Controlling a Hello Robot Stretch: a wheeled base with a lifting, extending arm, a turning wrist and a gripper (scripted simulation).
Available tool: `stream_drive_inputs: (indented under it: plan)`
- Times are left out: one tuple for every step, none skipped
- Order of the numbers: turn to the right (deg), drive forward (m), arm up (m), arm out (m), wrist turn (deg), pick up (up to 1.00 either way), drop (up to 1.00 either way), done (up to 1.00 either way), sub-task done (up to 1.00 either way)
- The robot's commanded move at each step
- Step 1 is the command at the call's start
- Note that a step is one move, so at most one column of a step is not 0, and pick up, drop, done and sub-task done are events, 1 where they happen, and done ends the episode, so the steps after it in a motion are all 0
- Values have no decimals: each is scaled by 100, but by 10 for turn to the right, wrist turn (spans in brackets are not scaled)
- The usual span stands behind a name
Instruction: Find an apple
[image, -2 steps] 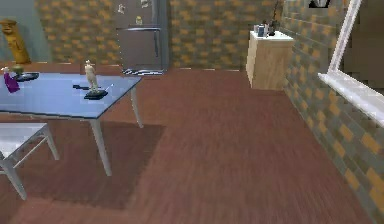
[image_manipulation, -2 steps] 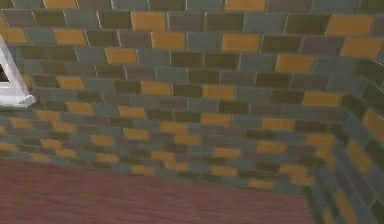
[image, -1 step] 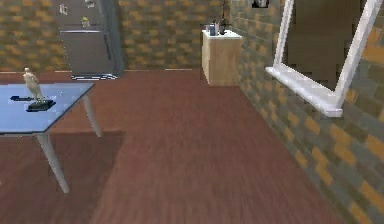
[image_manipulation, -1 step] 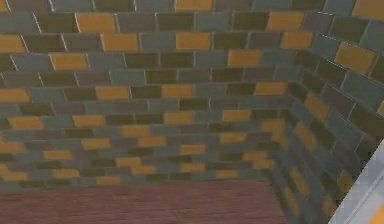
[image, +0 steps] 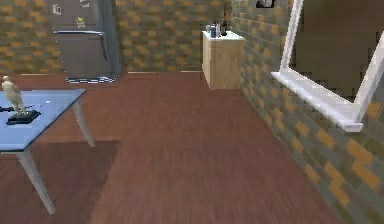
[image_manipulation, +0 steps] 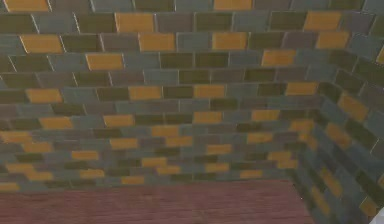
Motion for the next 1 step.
stream_drive_inputs:
  plan:
    - [360, 0, 0, 0, 0, 0, 0, 0, 0]
